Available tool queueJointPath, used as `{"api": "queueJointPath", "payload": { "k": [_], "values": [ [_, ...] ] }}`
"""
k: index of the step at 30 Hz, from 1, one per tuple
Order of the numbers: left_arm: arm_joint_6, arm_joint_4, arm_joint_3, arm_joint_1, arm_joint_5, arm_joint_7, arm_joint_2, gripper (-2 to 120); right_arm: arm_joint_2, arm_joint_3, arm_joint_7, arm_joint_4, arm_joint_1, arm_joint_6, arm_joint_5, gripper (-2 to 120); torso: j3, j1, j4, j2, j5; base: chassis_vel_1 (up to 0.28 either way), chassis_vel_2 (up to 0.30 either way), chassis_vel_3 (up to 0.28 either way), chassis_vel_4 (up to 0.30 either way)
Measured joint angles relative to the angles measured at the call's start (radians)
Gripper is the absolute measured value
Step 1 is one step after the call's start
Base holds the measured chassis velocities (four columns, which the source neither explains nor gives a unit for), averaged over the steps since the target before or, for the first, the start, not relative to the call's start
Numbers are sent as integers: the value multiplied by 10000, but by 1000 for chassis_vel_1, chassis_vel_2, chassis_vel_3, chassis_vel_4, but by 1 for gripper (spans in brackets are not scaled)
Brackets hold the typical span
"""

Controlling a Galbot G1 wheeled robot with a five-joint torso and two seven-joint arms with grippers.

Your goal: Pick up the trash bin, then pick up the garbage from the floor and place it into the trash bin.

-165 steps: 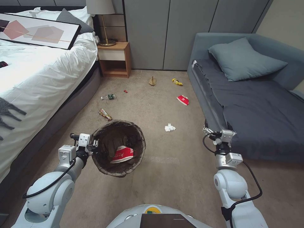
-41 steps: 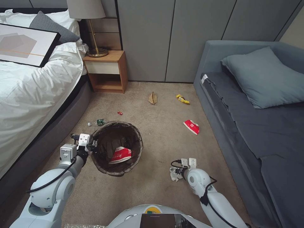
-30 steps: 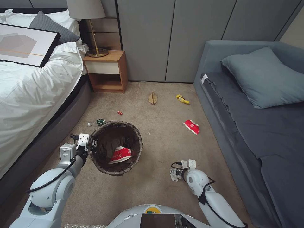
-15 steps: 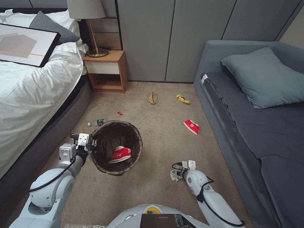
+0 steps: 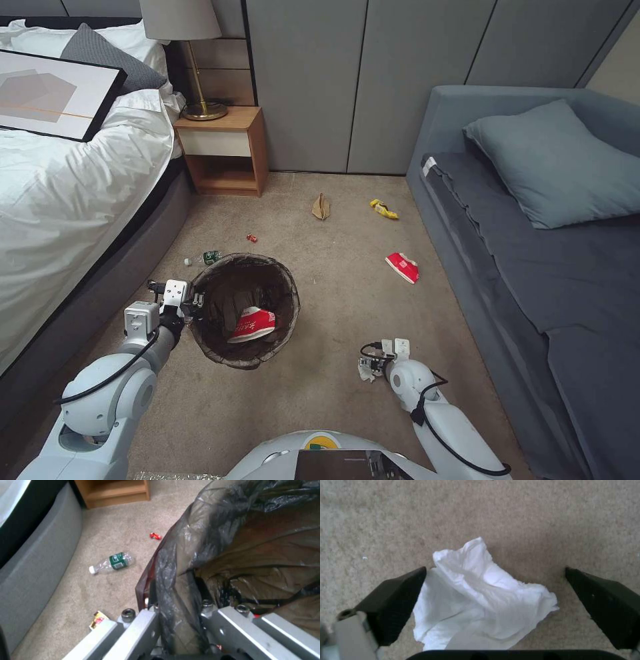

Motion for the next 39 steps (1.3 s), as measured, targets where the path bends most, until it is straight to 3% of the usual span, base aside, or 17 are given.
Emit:
{"api": "queueJointPath", "payload": {
  "k": [3, 15, 24, 26, 27, 29, 36, 37, 39],
  "values": [
    [-4, 0, -12, -19, -9, 4, 7, 0, -23, -15, 10, -2, 8, -92, 0, 88, -1, 0, 2, 1, -1, 0, 0, 0, 0],
    [-20, 100, -40, -105, -3, 5, 22, 0, -103, -19, 126, 200, -457, -61, -185, 77, 0, 0, 15, 0, 16, 0, 0, 0, 0],
    [-27, 105, -26, -133, -4, 8, 10, 0, -320, -125, 400, 766, -886, -309, 29, 52, 1, 0, 4, -1, 9, 0, 0, 0, 0],
    [-54, 104, -22, -116, -2, 38, 4, 0, -503, -222, 504, 1177, -1074, -398, 229, 41, 4, 1, 3, -3, 11, 0, 0, 0, 0],
    [-54, 104, -22, -116, -2, 38, 4, 0, -503, -222, 504, 1177, -1074, -398, 229, 41, 4, 1, 3, -3, 11, 0, 0, 0, 0],
    [-74, 123, -2, -122, 18, 67, -19, 0, -704, -312, 572, 1786, -1254, -492, 486, 27, 5, 1, 5, -4, 26, 0, 0, 0, 0],
    [-94, 144, 37, -135, 65, 83, -56, 0, -982, -317, 647, 2560, -1429, -498, 609, 7, 4, 1, 6, -4, 14, 0, 0, 0, 0],
    [-98, 150, 38, -135, 75, 85, -61, 0, -1080, -309, 696, 2888, -1482, -501, 708, 0, 3, 1, 6, -4, 12, 0, 0, 0, 0],
    [-99, 153, 38, -136, 79, 85, -62, 0, -1109, -301, 714, 2976, -1495, -500, 737, 0, 2, 1, 6, -4, 8, 0, 0, 0, 0]
  ]
}}
